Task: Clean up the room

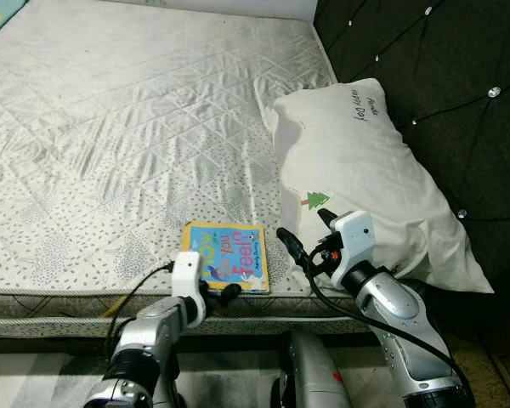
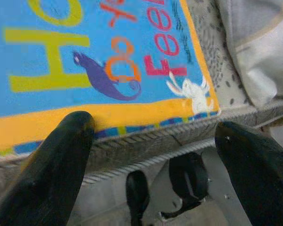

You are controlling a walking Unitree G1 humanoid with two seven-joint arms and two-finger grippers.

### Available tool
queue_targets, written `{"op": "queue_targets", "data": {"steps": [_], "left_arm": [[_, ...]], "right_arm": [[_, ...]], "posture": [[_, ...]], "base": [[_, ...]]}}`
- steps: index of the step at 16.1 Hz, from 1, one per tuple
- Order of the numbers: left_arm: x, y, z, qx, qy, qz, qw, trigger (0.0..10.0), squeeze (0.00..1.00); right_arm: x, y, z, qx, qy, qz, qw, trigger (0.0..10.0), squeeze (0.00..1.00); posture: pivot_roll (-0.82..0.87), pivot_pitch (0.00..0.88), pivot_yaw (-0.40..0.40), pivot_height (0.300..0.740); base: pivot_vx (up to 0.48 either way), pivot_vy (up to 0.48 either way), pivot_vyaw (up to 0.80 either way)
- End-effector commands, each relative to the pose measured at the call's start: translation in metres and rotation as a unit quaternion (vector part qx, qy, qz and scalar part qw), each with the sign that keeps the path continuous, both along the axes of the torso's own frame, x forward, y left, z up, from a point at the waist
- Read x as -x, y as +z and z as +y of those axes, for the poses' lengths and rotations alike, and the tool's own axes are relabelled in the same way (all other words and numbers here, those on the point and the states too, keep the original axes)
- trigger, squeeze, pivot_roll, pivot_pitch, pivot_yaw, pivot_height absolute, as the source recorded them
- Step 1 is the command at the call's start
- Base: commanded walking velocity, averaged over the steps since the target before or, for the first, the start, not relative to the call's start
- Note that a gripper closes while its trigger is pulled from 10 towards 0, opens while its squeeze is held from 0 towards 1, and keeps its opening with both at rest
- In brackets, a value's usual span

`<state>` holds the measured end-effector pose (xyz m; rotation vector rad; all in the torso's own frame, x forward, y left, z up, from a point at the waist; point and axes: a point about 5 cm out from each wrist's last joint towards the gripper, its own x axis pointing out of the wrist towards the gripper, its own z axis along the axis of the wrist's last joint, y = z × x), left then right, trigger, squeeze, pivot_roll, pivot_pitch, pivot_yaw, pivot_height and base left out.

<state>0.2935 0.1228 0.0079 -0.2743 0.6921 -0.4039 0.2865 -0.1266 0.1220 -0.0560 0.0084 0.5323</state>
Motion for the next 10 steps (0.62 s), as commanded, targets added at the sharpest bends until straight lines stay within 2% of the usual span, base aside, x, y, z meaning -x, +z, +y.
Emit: {"op": "queue_targets", "data": {"steps": [1, 10], "left_arm": [[0.001, -0.003, -0.001, -0.006, -0.001, 0.006, 1.000, 10.0, 0.93], [0.006, -0.011, -0.020, -0.001, -0.052, 0.018, 0.998, 10.0, 0.93]], "right_arm": [[0.002, -0.003, -0.006, 0.005, -0.012, 0.004, 1.000, 10.0, 0.00], [0.002, -0.004, -0.005, 0.005, -0.015, 0.003, 1.000, 10.0, 0.00]], "posture": [[-0.19, 0.132, -0.067, 0.603], [-0.19, 0.136, -0.060, 0.603]], "base": [[0.000, 0.000, 0.00], [0.000, 0.000, 0.00]]}}
